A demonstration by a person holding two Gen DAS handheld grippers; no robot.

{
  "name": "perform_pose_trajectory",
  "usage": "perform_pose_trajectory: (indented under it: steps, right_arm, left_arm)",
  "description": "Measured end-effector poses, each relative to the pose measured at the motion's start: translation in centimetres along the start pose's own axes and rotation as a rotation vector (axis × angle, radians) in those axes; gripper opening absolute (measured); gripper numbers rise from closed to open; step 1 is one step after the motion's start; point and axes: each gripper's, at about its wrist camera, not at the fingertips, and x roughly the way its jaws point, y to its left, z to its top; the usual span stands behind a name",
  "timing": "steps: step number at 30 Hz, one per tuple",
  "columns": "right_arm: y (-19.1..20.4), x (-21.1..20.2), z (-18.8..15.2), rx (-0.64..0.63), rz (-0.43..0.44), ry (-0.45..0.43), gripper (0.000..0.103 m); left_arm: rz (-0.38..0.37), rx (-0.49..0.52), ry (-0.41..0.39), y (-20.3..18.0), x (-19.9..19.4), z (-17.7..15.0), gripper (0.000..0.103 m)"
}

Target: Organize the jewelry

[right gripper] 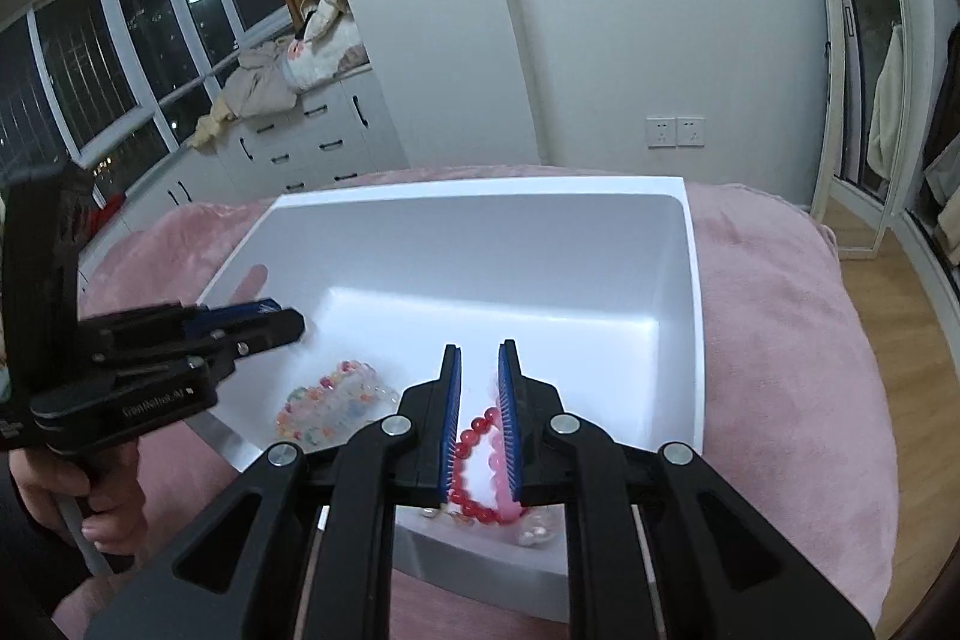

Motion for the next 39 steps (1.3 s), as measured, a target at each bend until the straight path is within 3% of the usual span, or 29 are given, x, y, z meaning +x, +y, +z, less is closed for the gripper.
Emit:
perform_pose_trajectory:
  steps: [1,3,4,6,9,12,13,15,19,24,32,39]
  right_arm:
    - [0.1,-0.2,0.1,0.002,-0.004,-0.003,0.023]
    - [0.4,-1.4,0.2,-0.004,-0.028,-0.038,0.047]
    - [0.5,-2.1,0.4,-0.007,-0.039,-0.056,0.051]
    - [0.7,-3.6,0.6,-0.007,-0.053,-0.088,0.069]
    - [0.9,-6.0,1.2,0.000,-0.084,-0.132,0.083]
    - [1.0,-8.2,1.7,0.012,-0.097,-0.164,0.095]
    - [1.1,-8.9,1.9,0.020,-0.096,-0.170,0.097]
    - [1.2,-10.2,2.1,0.036,-0.090,-0.176,0.098]
    - [2.1,-12.7,2.0,0.024,-0.112,-0.184,0.098]
    - [3.6,-14.6,1.0,0.002,-0.152,-0.156,0.098]
    - [5.5,-16.0,-1.9,-0.025,-0.194,-0.133,0.098]
    - [6.4,-16.4,-3.7,-0.029,-0.182,-0.099,0.098]
  left_arm:
    - [0.000,-0.001,0.001,0.0,-0.1,0.0,0.035]
    - [0.012,-0.004,-0.005,0.0,-0.6,0.0,0.053]
    - [0.016,-0.007,-0.025,0.0,-1.2,0.1,0.055]
    - [0.012,-0.003,-0.047,-0.2,-2.3,0.4,0.057]
    - [0.010,0.010,-0.061,-0.8,-3.6,0.7,0.058]
    - [0.010,0.031,-0.086,-1.9,-5.6,1.0,0.068]
    - [0.008,0.035,-0.093,-2.1,-6.2,1.0,0.076]
    - [0.003,0.039,-0.135,-2.7,-8.1,1.1,0.083]
    - [0.007,0.057,-0.180,-3.7,-11.3,1.2,0.089]
    - [0.033,0.083,-0.194,-4.4,-14.2,0.4,0.091]
    - [0.078,0.071,-0.144,-4.4,-16.4,-2.8,0.092]
    - [0.100,0.084,-0.128,-4.5,-17.5,-5.1,0.092]
